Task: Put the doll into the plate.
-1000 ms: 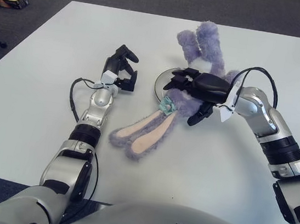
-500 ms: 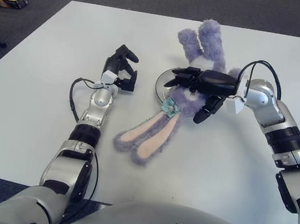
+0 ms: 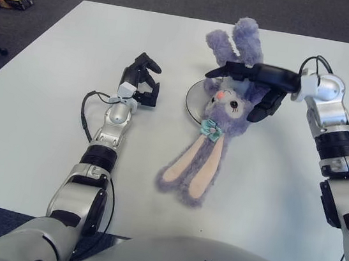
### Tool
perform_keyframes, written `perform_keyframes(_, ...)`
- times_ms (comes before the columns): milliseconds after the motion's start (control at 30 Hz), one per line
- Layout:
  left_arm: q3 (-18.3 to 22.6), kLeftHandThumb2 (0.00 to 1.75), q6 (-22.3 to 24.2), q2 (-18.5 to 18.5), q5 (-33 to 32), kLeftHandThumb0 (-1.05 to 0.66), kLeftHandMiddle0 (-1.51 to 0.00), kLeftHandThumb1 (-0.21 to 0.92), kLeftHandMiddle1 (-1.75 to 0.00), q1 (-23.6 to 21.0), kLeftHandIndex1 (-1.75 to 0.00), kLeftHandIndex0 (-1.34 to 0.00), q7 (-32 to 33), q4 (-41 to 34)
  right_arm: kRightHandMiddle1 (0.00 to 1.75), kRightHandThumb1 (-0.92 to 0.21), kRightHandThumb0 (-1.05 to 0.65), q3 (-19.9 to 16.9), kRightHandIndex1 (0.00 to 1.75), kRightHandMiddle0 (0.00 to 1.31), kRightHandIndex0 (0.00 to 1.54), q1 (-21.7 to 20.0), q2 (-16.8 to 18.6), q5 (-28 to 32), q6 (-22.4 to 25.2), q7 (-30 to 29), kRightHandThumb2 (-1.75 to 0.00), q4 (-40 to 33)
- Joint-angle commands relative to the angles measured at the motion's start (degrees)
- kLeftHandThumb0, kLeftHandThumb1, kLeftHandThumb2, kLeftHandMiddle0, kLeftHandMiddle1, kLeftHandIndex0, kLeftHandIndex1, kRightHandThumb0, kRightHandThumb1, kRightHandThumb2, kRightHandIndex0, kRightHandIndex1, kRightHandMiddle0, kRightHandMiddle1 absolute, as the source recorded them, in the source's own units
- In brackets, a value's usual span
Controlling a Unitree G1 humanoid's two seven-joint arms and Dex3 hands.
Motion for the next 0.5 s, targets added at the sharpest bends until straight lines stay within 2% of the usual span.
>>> perform_keyframes(0,-0.71,1.52,0.76,-0.75,0.52,-0.02,-0.78,0.14,-1.75,4.63,-1.67,-0.53,0.02,2.97,0.77,-0.34,-0.73,-2.65,0.08,0.0,0.14,-3.05,-0.27,3.61,7.23,3.39,-0.79,0.39)
perform_keyframes(200,-0.84,1.51,0.77,-0.77,0.25,-0.02,-0.77,0.15,-1.75,4.97,-1.69,-0.51,-0.65,2.65,0.86,-0.26,-0.7,-5.32,0.09,0.0,0.14,-5.46,-0.9,5.26,19.13,4.59,-0.87,-0.05)
perform_keyframes(333,-0.76,1.51,0.35,-0.89,-0.14,-0.02,-0.77,0.15,-1.75,5.11,-1.69,-0.51,-1.08,2.68,0.91,-0.23,-0.65,-7.59,0.13,0.0,0.16,-5.72,0.2,6.9,23.99,4.24,-0.91,-0.85)
perform_keyframes(400,-0.74,1.51,-0.03,-0.93,-0.17,-0.02,-0.77,0.15,-1.75,5.11,-1.69,-0.51,-1.16,2.92,0.93,-0.21,-0.62,-8.45,0.23,0.0,0.12,-6.4,0.37,7.57,27.01,3.84,-0.94,-2.22)
perform_keyframes(467,-0.77,1.51,-0.31,-0.94,-0.1,-0.01,-0.77,0.15,-1.75,5.1,-1.69,-0.51,-1.14,3.12,0.96,-0.17,-0.51,-9.09,0.41,0.0,0.05,-6.77,0.27,7.93,29.48,3.6,-1.02,-3.8)
